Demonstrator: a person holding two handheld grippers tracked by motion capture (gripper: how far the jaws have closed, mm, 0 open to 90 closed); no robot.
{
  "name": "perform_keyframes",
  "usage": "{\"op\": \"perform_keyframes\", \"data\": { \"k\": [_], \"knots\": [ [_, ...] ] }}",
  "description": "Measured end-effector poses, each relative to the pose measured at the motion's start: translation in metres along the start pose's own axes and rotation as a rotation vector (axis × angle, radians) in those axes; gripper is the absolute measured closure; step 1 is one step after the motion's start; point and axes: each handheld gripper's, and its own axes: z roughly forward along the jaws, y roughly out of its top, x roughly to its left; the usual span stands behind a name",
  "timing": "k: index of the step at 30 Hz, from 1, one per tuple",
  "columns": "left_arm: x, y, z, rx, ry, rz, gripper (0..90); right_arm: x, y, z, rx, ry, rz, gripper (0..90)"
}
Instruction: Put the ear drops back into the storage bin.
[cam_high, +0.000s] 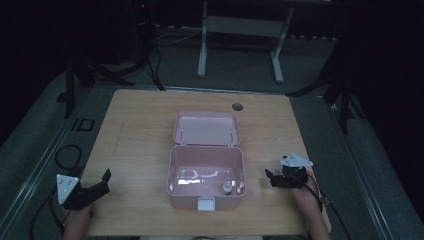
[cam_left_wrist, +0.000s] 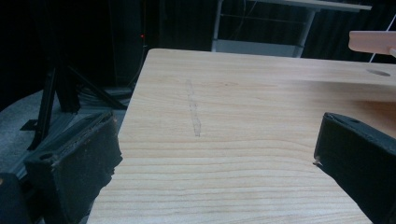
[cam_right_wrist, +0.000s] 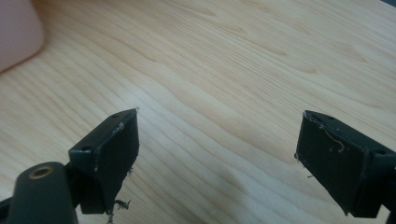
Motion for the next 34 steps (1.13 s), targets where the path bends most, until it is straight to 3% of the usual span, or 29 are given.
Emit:
{"op": "perform_keyframes", "data": {
  "k": [2,3,6,10,15,25,30,34],
  "knots": [
    [0.0,0.0,0.0,-0.001,0.0,-0.002,0.5,0.0,-0.001,-0.001,-0.006,-0.016,0.008,12.7],
    [0.0,0.0,0.0,0.0,0.0,-0.003,0.5,0.0,-0.004,-0.004,-0.033,-0.052,0.043,12.7],
    [0.0,0.0,0.0,-0.001,0.0,-0.001,0.5,-0.002,-0.008,-0.008,-0.068,-0.1,0.103,12.8],
    [0.0,0.0,0.0,-0.002,-0.001,-0.001,0.5,-0.005,-0.015,-0.011,-0.089,-0.175,0.186,12.9],
    [0.0,0.0,0.0,0.0,-0.004,0.0,0.5,-0.006,-0.024,-0.011,-0.094,-0.214,0.269,12.9],
    [0.0,0.0,0.0,-0.003,-0.006,-0.003,0.5,-0.004,-0.026,-0.007,-0.113,-0.201,0.274,12.9],
    [0.0,0.0,0.0,-0.001,-0.006,-0.005,0.4,-0.007,-0.028,-0.008,-0.127,-0.216,0.312,13.2],
    [0.0,0.0,0.0,-0.002,-0.005,-0.005,0.5,-0.006,-0.027,-0.007,-0.116,-0.212,0.298,13.1]
  ]
}}
